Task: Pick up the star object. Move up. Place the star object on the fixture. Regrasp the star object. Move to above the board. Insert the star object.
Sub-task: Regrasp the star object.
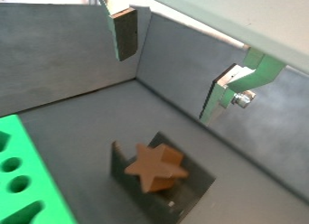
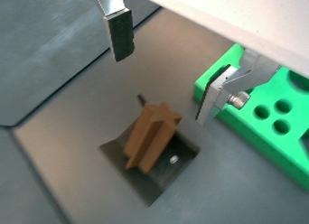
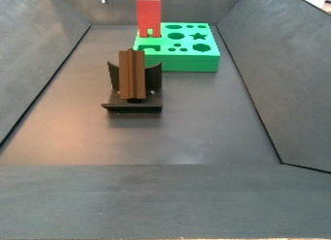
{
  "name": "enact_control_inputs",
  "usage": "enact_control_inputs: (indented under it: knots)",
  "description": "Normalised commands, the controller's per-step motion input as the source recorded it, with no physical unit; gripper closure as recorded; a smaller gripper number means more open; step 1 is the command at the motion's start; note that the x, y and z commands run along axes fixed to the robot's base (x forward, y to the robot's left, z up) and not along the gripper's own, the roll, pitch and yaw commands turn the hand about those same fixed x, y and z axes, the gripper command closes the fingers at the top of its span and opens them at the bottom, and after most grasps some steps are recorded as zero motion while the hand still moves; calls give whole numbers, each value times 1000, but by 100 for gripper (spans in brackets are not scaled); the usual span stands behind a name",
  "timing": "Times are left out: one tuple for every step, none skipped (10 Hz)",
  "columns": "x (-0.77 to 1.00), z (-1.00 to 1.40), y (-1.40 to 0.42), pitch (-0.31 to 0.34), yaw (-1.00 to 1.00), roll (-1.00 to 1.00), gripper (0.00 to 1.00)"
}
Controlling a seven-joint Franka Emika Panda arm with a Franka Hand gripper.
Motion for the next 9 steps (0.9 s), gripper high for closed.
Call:
enact_control_inputs:
  knots:
    - [51,-15,-25,41,53,1000,0]
    - [64,-15,-29,53,57,1000,0]
    - [77,-13,-31,68,63,1000,0]
    - [93,-16,-35,94,74,1000,0]
    - [105,-19,-39,117,86,1000,0]
    - [112,-21,-40,134,97,1000,0]
    - [113,-20,-43,170,130,1000,0]
    - [111,-23,-47,180,166,885,0]
    - [115,-23,-47,165,182,701,0]
